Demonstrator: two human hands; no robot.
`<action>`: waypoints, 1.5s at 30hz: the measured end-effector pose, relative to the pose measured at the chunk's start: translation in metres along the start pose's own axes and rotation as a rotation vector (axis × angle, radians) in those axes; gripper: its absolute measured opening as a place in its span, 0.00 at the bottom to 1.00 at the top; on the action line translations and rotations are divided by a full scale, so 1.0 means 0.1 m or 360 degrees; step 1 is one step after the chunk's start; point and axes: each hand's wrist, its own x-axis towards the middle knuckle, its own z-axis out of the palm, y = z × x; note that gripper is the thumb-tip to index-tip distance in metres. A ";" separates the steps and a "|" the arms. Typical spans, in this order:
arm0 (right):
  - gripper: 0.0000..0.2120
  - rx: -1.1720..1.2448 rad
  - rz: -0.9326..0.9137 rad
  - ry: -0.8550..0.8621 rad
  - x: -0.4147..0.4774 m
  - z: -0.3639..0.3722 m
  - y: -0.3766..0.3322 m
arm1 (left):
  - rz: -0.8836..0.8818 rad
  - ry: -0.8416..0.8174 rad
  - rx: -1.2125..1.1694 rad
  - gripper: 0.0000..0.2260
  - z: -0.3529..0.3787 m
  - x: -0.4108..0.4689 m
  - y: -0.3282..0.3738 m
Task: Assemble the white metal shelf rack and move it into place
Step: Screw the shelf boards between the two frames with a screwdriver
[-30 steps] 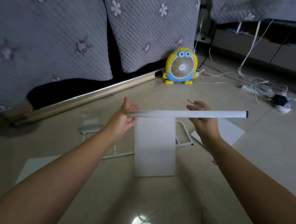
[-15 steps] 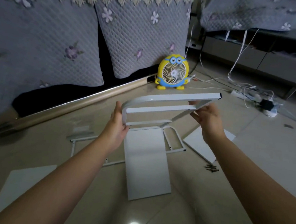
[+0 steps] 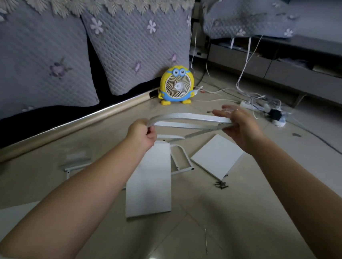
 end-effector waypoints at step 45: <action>0.17 -0.1875 0.0246 0.0096 0.58 1.38 2.09 | -0.0007 -0.0671 0.2408 0.18 -2.42 0.26 -0.90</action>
